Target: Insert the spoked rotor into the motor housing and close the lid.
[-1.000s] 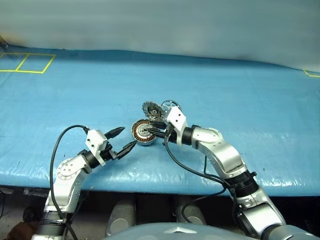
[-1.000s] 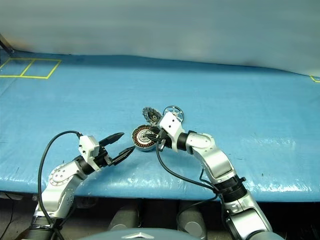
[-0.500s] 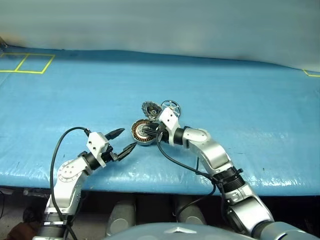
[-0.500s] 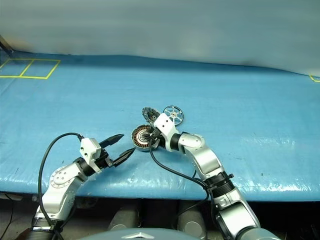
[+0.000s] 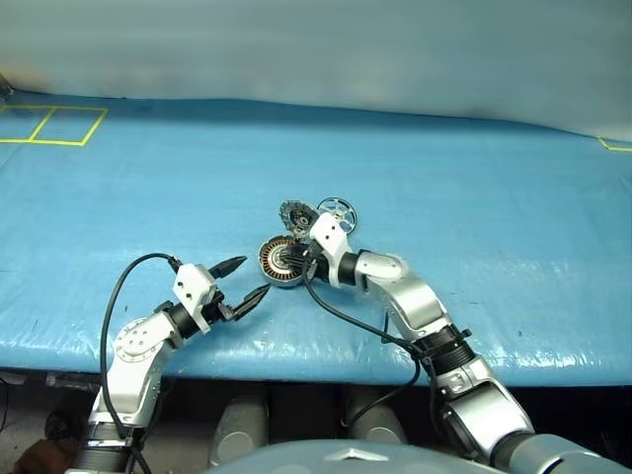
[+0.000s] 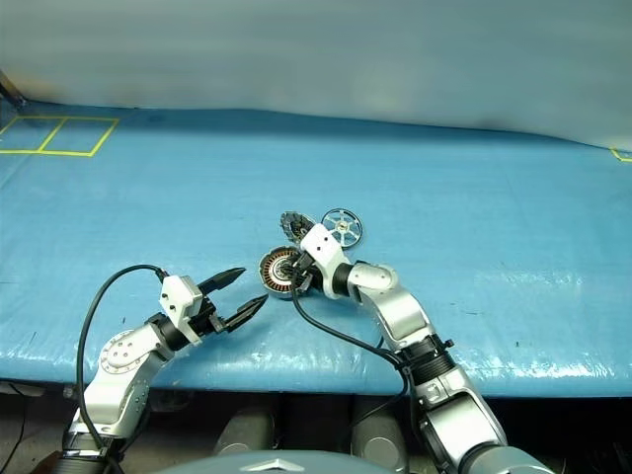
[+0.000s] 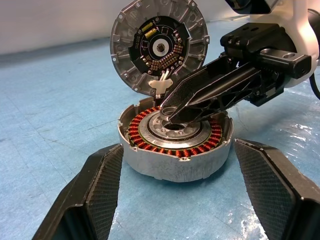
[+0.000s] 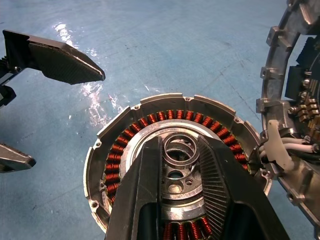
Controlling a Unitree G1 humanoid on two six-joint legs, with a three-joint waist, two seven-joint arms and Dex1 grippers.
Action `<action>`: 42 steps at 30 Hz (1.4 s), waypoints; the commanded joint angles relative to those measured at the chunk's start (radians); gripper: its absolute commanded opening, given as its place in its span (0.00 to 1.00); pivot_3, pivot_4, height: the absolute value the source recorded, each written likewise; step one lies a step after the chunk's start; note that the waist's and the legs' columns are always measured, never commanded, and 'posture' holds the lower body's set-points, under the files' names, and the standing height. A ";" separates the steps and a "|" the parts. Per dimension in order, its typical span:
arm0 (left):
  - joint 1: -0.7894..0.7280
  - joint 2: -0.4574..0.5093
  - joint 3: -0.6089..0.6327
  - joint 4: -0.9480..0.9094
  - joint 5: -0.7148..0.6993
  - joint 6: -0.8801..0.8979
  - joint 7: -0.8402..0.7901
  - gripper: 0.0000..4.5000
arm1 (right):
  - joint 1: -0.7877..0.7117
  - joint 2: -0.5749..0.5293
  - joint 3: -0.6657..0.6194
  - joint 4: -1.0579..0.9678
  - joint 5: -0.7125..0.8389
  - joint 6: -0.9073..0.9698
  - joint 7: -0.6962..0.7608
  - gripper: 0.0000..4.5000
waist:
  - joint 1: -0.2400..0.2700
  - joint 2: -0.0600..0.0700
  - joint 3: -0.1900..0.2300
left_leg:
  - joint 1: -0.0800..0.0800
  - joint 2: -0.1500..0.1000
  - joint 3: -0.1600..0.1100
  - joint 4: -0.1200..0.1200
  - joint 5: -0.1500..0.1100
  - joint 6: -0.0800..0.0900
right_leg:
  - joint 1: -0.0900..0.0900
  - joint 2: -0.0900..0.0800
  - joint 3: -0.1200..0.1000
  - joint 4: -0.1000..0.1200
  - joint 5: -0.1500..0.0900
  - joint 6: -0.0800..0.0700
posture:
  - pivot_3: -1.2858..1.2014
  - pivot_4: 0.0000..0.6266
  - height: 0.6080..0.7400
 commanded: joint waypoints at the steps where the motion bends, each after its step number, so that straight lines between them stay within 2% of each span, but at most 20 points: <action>1: 0.002 0.003 0.010 -0.009 -0.002 -0.026 0.005 0.86 | -0.013 0.008 0.001 -0.024 -0.003 -0.020 0.010 0.16 | 0.000 0.000 0.000 | 0.000 0.000 0.000 0.000 0.000 0.000 | 0.000 0.000 0.000 0.000 0.000 0.000 | 0.52 0.24 1.00; 42: -0.007 0.007 0.007 0.012 0.003 -0.027 0.005 0.86 | 0.003 -0.011 0.004 -0.039 -0.047 -0.005 0.013 0.16 | 0.000 0.000 0.000 | 0.000 0.000 0.000 0.000 0.000 0.000 | 0.000 0.000 0.000 0.000 0.000 0.000 | 0.52 0.24 1.00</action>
